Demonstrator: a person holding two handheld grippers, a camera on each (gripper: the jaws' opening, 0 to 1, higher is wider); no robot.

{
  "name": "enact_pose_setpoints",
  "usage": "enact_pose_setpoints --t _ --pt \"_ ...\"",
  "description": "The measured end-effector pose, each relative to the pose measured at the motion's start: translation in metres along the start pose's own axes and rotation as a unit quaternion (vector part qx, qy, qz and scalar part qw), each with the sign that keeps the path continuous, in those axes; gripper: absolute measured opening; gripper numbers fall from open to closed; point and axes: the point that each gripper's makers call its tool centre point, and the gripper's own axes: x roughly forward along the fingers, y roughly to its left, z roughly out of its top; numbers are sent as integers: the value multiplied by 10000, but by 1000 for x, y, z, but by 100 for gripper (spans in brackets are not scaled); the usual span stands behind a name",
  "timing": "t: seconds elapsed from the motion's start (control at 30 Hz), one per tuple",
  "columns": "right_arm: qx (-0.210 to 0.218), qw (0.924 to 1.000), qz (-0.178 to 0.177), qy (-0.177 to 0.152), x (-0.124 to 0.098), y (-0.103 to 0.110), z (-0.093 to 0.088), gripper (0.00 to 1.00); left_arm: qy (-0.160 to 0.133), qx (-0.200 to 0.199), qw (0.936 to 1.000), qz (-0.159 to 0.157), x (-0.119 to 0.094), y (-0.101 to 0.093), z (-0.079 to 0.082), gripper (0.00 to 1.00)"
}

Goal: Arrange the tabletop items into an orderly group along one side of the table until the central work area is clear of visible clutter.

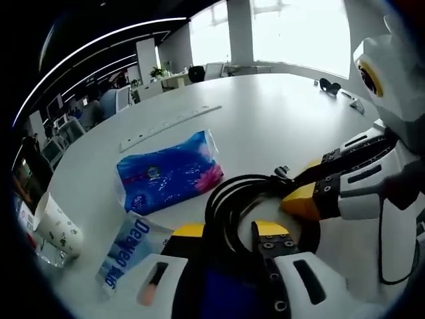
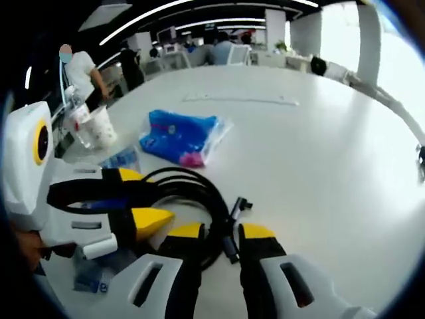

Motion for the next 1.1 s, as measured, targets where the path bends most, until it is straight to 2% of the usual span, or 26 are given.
enact_pose_setpoints --t 0.07,0.27,0.5,1.1 --pt "-91 9999 -40 36 1 1 0 16 7 0 10000 21 0 0 0 22" --pt "146 9999 -55 13 0 -3 0 12 25 -9 10000 57 -1 2 0 19" --pt "105 9999 -67 47 -1 -1 0 11 18 -39 10000 86 -3 3 1 13" --pt "234 9996 -21 178 -6 0 -4 9 16 -39 10000 -18 -8 2 4 9"
